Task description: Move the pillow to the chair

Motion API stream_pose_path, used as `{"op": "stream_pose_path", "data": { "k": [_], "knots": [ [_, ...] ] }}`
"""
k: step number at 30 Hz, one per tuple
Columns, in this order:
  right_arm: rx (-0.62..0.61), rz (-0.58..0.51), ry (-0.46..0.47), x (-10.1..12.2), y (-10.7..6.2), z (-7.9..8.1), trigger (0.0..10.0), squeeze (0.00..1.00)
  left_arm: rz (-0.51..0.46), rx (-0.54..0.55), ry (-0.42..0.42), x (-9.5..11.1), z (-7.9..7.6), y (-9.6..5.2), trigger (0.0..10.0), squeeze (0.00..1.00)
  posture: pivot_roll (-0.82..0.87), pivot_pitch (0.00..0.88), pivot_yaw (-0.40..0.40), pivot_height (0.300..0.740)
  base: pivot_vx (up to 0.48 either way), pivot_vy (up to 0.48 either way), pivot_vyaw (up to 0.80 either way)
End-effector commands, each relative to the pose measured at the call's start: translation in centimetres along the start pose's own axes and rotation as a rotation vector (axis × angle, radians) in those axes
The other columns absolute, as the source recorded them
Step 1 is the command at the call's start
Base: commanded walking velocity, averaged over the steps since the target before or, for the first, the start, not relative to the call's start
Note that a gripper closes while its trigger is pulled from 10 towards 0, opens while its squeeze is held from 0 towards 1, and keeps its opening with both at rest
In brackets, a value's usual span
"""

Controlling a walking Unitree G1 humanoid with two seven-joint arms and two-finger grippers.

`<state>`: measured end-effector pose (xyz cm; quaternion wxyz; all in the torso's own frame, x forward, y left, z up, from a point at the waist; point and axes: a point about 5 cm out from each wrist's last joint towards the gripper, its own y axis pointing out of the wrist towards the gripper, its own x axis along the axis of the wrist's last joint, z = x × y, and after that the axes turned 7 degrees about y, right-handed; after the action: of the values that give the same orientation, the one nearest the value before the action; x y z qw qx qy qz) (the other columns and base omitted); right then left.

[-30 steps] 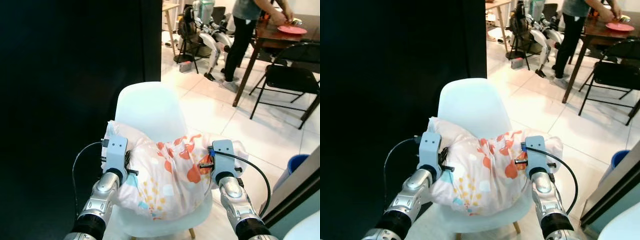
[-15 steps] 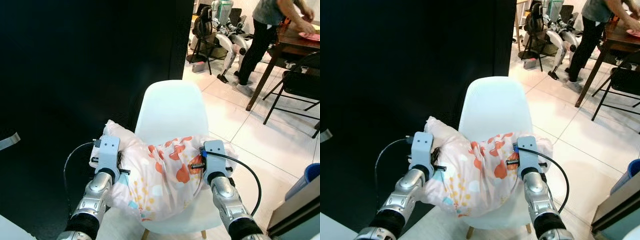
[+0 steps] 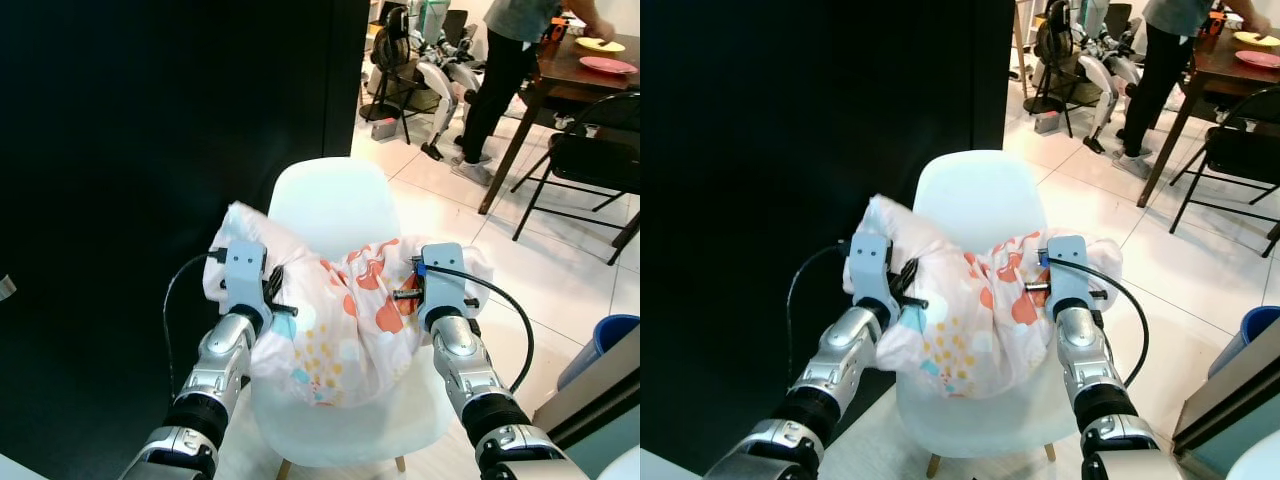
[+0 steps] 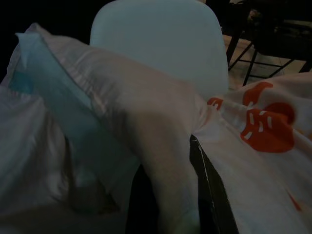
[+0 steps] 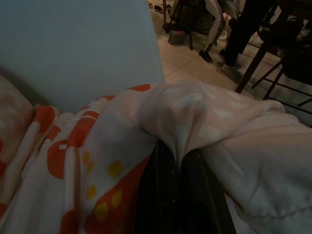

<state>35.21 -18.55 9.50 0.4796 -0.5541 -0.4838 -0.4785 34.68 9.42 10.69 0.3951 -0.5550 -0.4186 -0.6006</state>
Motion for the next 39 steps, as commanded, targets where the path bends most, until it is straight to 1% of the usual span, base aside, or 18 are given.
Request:
{"op": "stream_pose_path", "data": {
  "k": [1, 2, 4, 7, 12, 13, 14, 15, 19, 22, 23, 25, 26, 30, 33, 34, 36, 39],
  "knots": [
    [0.038, -0.061, -0.010, 1.2, 0.4, 0.9, 10.0, 0.00, -0.041, -0.064, 0.037, 0.7, -1.0, 0.4, 10.0, 0.00, -0.02, 0.014, -0.014, 0.690, 0.000, 0.000, 0.00],
    [0.039, -0.071, -0.026, 1.3, 0.4, 0.9, 10.0, 0.00, -0.009, -0.080, 0.103, 0.2, -1.1, 0.3, 10.0, 0.00, -0.02, 0.020, -0.011, 0.690, 0.000, 0.000, 0.00],
    [0.038, -0.073, -0.038, 1.3, 0.4, 1.0, 10.0, 0.00, 0.000, -0.088, 0.143, 0.0, -1.1, 0.2, 10.0, 0.00, -0.02, 0.020, -0.011, 0.690, 0.000, 0.000, 0.00],
    [0.037, -0.069, -0.010, 1.2, 0.4, 0.9, 10.0, 0.00, -0.002, -0.104, 0.142, -0.1, -1.1, 0.1, 10.0, 0.00, -0.02, 0.026, -0.006, 0.680, 0.000, 0.000, 0.00],
    [0.030, -0.078, -0.022, 1.3, 0.5, 0.8, 10.0, 0.00, 0.003, -0.124, 0.146, -0.3, -1.0, 0.0, 10.0, 0.00, -0.02, 0.028, -0.004, 0.670, 0.000, 0.000, 0.00],
    [0.037, -0.069, -0.004, 1.1, 0.4, 0.9, 10.0, 0.00, 0.016, -0.169, 0.193, -0.6, -1.3, -0.2, 10.0, 0.00, -0.02, 0.029, -0.007, 0.665, 0.000, 0.000, 0.00],
    [0.037, -0.069, -0.004, 1.1, 0.4, 0.9, 10.0, 0.00, 0.016, -0.169, 0.193, -0.6, -1.3, -0.2, 10.0, 0.00, -0.02, 0.029, -0.007, 0.665, 0.000, 0.000, 0.00],
    [0.036, -0.068, 0.001, 1.0, 0.3, 0.9, 10.0, 0.00, 0.025, -0.197, 0.223, -0.9, -1.6, -0.3, 10.0, 0.00, -0.02, 0.029, -0.007, 0.650, 0.000, 0.000, 0.00],
    [0.032, -0.059, -0.048, 0.9, 0.3, 1.1, 10.0, 0.00, 0.027, -0.191, 0.231, -1.0, -1.5, -0.4, 10.0, 0.00, -0.02, 0.032, -0.005, 0.635, 0.000, 0.000, 0.00],
    [0.044, -0.045, -0.026, 0.7, 0.3, 1.2, 10.0, 0.00, 0.032, -0.163, 0.243, -1.0, -1.2, -0.3, 10.0, 0.00, -0.03, 0.040, -0.007, 0.635, 0.000, 0.000, 0.00],
    [0.051, -0.051, -0.007, 0.7, 0.3, 1.2, 10.0, 0.00, 0.034, -0.148, 0.248, -1.0, -1.0, -0.3, 10.0, 0.00, -0.03, 0.040, -0.007, 0.630, 0.000, 0.000, 0.00],
    [0.051, -0.050, -0.005, 0.7, 0.3, 1.2, 10.0, 0.00, 0.047, -0.109, 0.256, -1.0, -0.4, -0.2, 10.0, 0.00, -0.03, 0.044, -0.008, 0.620, 0.000, 0.000, 0.00],
    [0.051, -0.050, -0.005, 0.7, 0.3, 1.2, 10.0, 0.00, 0.047, -0.109, 0.256, -1.0, -0.4, -0.2, 10.0, 0.00, -0.03, 0.044, -0.008, 0.620, 0.000, 0.000, 0.00],
    [0.033, -0.048, -0.032, 0.7, 0.3, 1.0, 10.0, 0.00, 0.047, -0.039, 0.268, -0.8, 1.0, -0.3, 10.0, 0.00, -0.03, 0.067, -0.014, 0.615, 0.000, 0.000, 0.00],
    [0.035, -0.049, -0.032, 0.8, 0.4, 1.0, 10.0, 0.00, 0.034, -0.025, 0.271, -0.6, 1.4, -0.3, 10.0, 0.00, -0.03, 0.079, -0.018, 0.615, 0.000, 0.000, 0.00],
    [0.038, -0.052, -0.032, 0.9, 0.4, 1.0, 10.0, 0.00, 0.029, -0.019, 0.268, -0.5, 1.5, -0.3, 10.0, 0.00, -0.03, 0.090, -0.019, 0.615, 0.000, 0.000, 0.00],
    [0.053, -0.066, -0.038, 1.5, 0.7, 1.2, 10.0, 0.00, 0.024, -0.047, 0.298, -0.3, 1.5, -0.2, 10.0, 0.00, -0.03, 0.111, -0.021, 0.615, 0.000, 0.000, 0.00],
    [0.059, -0.111, -0.056, 3.2, 1.5, 1.2, 10.0, 0.00, -0.007, -0.075, 0.315, 0.6, 1.3, 0.5, 10.0, 0.00, -0.03, 0.139, -0.021, 0.615, 0.000, 0.000, 0.00]
  ]
}}
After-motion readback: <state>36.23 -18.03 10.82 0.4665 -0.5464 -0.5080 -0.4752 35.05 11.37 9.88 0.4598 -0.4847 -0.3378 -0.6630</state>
